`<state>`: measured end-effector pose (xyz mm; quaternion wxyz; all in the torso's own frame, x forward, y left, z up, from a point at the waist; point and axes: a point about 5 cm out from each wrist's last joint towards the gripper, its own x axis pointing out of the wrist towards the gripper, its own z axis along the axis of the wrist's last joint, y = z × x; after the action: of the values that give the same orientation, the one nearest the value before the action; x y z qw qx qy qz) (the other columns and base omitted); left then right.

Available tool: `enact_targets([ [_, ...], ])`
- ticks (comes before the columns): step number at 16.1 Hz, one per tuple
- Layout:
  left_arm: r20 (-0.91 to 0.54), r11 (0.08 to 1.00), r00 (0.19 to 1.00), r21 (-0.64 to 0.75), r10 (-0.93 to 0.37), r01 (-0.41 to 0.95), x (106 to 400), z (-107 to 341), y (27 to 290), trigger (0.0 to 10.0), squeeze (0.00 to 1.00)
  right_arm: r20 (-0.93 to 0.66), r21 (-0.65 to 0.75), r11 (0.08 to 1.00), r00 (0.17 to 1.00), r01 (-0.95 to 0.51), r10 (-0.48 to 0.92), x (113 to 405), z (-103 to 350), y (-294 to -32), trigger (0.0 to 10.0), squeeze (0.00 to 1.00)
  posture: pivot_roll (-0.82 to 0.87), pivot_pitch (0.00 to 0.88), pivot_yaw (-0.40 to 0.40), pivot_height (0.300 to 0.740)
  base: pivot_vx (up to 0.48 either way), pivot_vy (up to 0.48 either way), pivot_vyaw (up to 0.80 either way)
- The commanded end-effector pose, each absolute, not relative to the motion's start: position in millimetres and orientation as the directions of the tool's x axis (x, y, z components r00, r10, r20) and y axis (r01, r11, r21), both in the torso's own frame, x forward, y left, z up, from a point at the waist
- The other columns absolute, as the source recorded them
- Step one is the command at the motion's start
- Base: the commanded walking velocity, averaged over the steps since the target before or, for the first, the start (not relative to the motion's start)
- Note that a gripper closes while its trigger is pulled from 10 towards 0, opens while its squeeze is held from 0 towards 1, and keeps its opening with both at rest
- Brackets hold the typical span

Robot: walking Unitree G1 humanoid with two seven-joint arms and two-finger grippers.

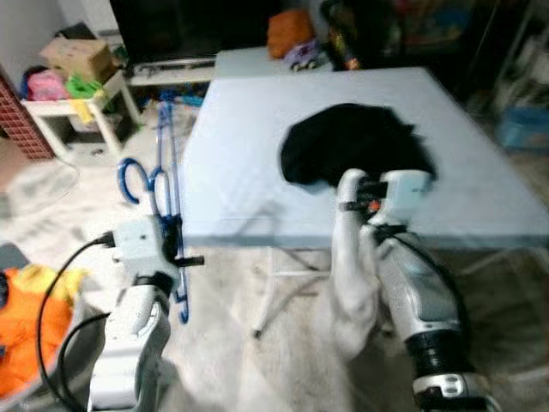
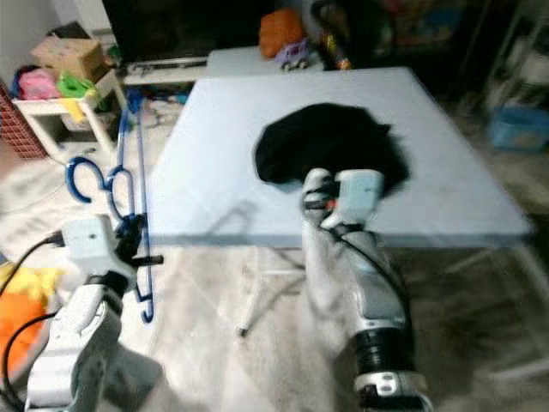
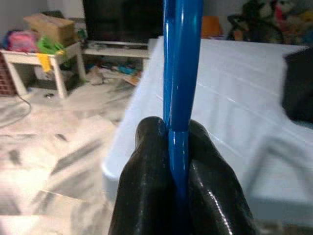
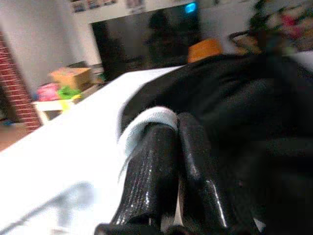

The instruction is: Hang hanger

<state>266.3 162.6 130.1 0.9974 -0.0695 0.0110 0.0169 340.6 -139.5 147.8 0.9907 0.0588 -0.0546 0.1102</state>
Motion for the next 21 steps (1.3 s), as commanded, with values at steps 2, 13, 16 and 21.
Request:
enact_targets([
  [2, -0.016, 0.99, 0.999, -0.136, 0.029, -0.031, 265.9, 132.1, 158.8, 10.0, 0.0, 0.159, 0.084, 0.97, 0.964, -0.227, 0.212, 341.2, 158.4, -143.0, 10.0, 0.0, -0.01, 0.0, 0.07, 0.74, 0.199, 0.135, 0.55],
  [13, -0.027, 0.981, 0.999, -0.19, -0.036, 0.03, 264.6, 126.9, 147.5, 10.0, 0.0, 0.128, 0.088, 0.984, 0.981, -0.156, 0.144, 344.1, 156.4, -152.4, 10.0, 0.0, -0.02, 0.0, 0.063, 0.74, 0.0, 0.0, -0.33],
  [16, -0.027, 0.977, 0.998, -0.211, -0.049, 0.042, 264.5, 126.7, 145.8, 10.0, 0.0, 0.147, 0.072, 0.988, 0.981, -0.138, 0.126, 346.9, 162.4, -156.1, 10.0, 0.0, -0.02, 0.0, 0.057, 0.74, 0.0, 0.0, -0.8],
  [21, -0.02, 0.975, 0.998, -0.214, -0.06, 0.055, 264.3, 126.9, 141.3, 10.0, 0.0, 0.296, 0.036, 0.977, 0.936, -0.212, 0.192, 397.8, 249.4, -149.5, 10.0, 0.0, -0.02, 0.0, 0.03, 0.74, 0.0, 0.0, 0.0],
])
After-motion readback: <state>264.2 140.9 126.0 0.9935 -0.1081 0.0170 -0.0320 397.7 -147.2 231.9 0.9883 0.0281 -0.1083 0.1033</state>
